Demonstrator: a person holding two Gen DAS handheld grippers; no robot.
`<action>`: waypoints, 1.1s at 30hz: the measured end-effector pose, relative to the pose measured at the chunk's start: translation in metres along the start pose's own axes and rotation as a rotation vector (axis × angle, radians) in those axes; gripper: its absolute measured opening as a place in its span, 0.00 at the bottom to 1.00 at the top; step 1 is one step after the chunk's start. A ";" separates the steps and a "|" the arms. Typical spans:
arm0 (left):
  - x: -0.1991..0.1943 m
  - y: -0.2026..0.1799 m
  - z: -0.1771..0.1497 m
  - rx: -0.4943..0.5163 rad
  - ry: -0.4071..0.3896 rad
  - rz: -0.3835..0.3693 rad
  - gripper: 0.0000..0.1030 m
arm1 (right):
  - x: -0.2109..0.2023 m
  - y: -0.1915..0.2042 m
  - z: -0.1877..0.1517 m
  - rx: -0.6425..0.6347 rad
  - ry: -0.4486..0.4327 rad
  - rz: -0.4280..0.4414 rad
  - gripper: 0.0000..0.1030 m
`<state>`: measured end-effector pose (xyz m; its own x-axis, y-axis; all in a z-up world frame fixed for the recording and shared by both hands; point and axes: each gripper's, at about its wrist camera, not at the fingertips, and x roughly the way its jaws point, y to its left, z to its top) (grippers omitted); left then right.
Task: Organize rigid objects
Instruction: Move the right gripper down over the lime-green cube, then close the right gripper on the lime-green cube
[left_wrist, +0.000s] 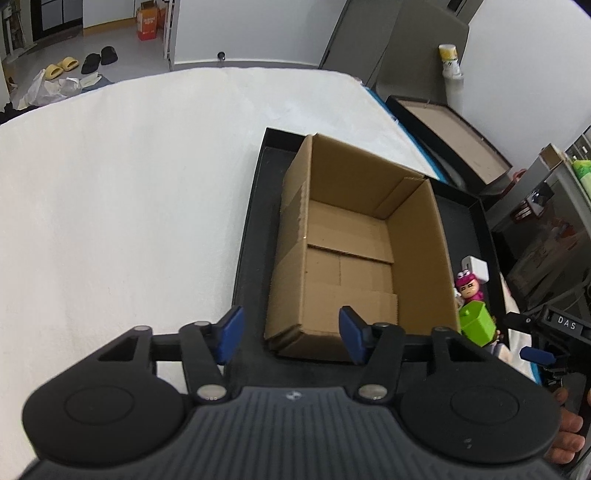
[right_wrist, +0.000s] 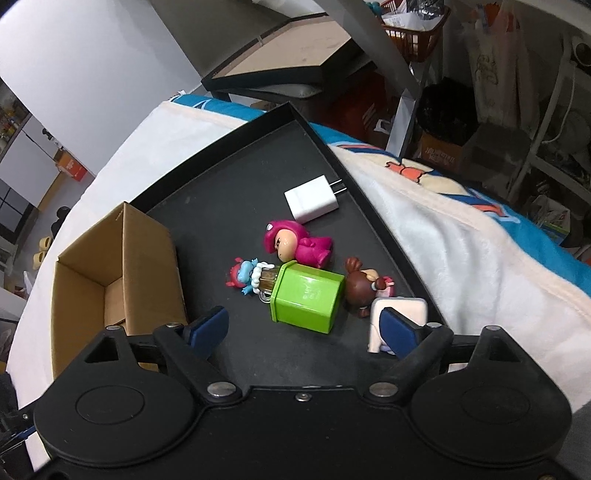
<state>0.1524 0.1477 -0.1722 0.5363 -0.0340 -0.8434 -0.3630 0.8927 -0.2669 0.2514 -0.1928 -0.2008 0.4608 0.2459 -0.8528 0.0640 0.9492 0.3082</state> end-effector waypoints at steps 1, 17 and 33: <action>0.003 0.001 0.001 0.003 0.007 -0.002 0.51 | 0.002 0.000 0.000 -0.002 0.003 0.002 0.86; 0.035 0.006 0.001 0.054 0.045 -0.081 0.28 | 0.044 0.010 0.002 0.020 0.021 -0.047 0.79; 0.039 0.012 -0.004 0.056 0.019 -0.115 0.20 | 0.058 0.026 -0.007 -0.046 0.006 -0.114 0.49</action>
<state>0.1657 0.1551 -0.2105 0.5569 -0.1462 -0.8176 -0.2562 0.9061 -0.3366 0.2739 -0.1524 -0.2446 0.4476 0.1368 -0.8837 0.0749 0.9790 0.1895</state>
